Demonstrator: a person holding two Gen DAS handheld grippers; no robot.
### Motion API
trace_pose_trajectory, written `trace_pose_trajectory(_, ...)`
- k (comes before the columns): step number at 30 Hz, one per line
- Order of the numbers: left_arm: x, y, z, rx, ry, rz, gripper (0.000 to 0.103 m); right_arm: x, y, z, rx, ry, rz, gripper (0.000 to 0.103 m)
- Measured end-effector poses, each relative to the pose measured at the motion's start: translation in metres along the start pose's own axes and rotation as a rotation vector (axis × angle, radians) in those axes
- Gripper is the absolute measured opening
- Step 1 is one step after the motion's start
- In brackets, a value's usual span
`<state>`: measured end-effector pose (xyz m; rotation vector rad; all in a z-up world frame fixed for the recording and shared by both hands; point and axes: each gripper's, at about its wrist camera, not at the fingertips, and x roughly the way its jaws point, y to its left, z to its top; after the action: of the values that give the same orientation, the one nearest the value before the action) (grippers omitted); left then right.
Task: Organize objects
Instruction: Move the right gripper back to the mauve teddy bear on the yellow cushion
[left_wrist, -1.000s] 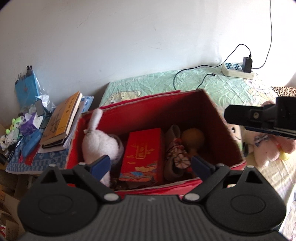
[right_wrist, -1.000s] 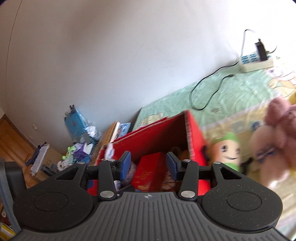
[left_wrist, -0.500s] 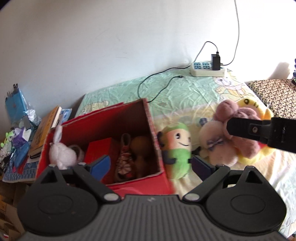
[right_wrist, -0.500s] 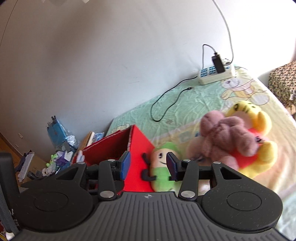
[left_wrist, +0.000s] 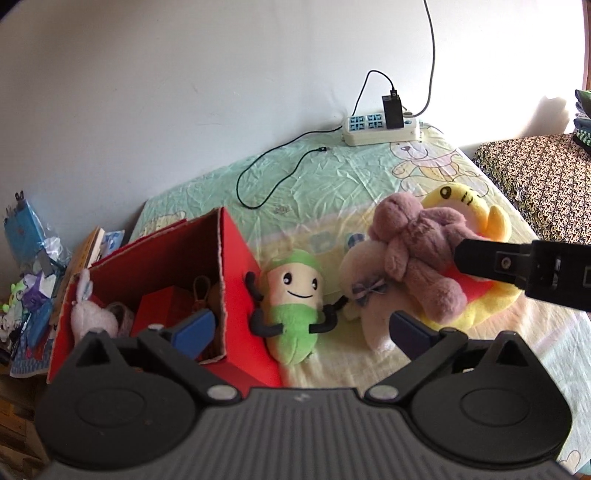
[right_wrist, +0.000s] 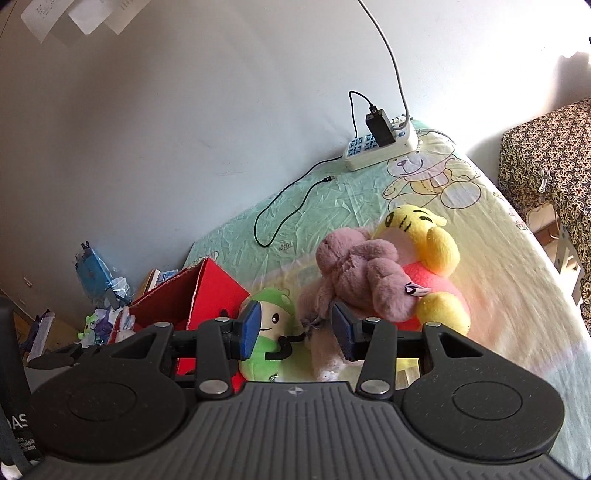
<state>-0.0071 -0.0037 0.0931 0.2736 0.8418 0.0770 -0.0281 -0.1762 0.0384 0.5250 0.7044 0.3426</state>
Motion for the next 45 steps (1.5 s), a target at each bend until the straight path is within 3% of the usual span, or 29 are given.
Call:
trace_pose_trajectory(23, 0.039, -0.038, -0.012, 0.056, 0.146, -0.001, 0.101, 0.015, -0.057, -0.007, 0.132, 0.087, 0.042, 0.047)
trace_pose_trajectory(31, 0.047, -0.043, -0.006, 0.076, 0.149, -0.030, 0.101, 0.009, -0.057, -0.004, 0.098, 0.058, 0.017, 0.047)
trace_pose_trajectory(45, 0.068, -0.047, -0.016, 0.086, 0.200, -0.068, 0.101, 0.002, -0.066, -0.009, 0.143, -0.005, 0.084, 0.046)
